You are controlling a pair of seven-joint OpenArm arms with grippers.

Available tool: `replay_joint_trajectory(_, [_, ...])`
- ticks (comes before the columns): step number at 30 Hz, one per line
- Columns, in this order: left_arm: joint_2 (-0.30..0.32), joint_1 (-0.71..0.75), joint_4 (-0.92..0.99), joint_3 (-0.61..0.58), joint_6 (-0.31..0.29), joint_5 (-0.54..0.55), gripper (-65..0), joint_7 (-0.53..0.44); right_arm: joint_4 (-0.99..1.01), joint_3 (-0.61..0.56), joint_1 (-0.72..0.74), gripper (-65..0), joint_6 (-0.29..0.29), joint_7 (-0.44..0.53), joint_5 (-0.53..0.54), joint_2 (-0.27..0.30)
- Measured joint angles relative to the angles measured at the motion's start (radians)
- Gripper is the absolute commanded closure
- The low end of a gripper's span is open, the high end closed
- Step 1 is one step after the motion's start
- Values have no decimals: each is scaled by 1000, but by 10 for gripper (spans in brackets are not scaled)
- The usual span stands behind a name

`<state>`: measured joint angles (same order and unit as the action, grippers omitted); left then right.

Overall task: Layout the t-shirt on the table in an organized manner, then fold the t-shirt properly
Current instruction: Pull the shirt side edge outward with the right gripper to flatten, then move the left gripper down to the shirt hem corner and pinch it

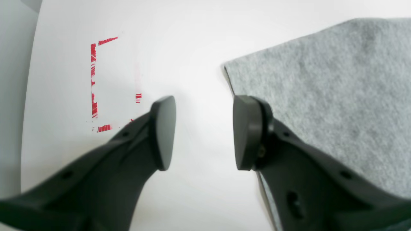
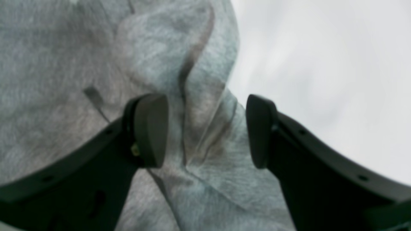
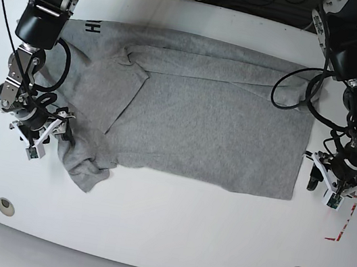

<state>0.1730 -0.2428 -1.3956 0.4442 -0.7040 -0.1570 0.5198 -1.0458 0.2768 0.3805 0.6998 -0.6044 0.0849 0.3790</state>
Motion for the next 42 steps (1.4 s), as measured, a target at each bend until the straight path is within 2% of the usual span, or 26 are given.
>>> replay_joint_trajectory(5, [0,1,0,0,0,0,-267,0,69,0,10,-370,0,51,0,0])
replay_joint_trajectory(8, [0,1,0,0,0,0,-267,0,125,0,25,-341,0,74,-3,0])
replay_joint_trajectory(13, [0,1,0,0,0,1,-267,0,218,0,55,-252,-2,133,-2,-2])
replay_joint_trajectory(23, [0,1,1,0,0,0,-267,0,257,-2,59,-115,-3,141,-3,-2])
replay_joint_trajectory(27, [0,1,1,0,0,0,-267,0,255,-2,61,-141,-3,141,-2,-2])
replay_joint_trajectory(32, [0,1,1,0,0,0,-267,0,221,-1,57,-254,-3,138,-3,-2])
replay_joint_trajectory(34, [0,1,1,0,0,0,-267,0,214,-1,60,-281,-3,140,-2,-1])
replay_joint_trajectory(38, [0,1,1,0,0,0,-267,0,213,-1,62,-280,-3,141,-2,2])
replay_joint_trajectory(42, [0,1,1,0,0,0,-267,0,214,-1,61,-232,-3,138,-3,3])
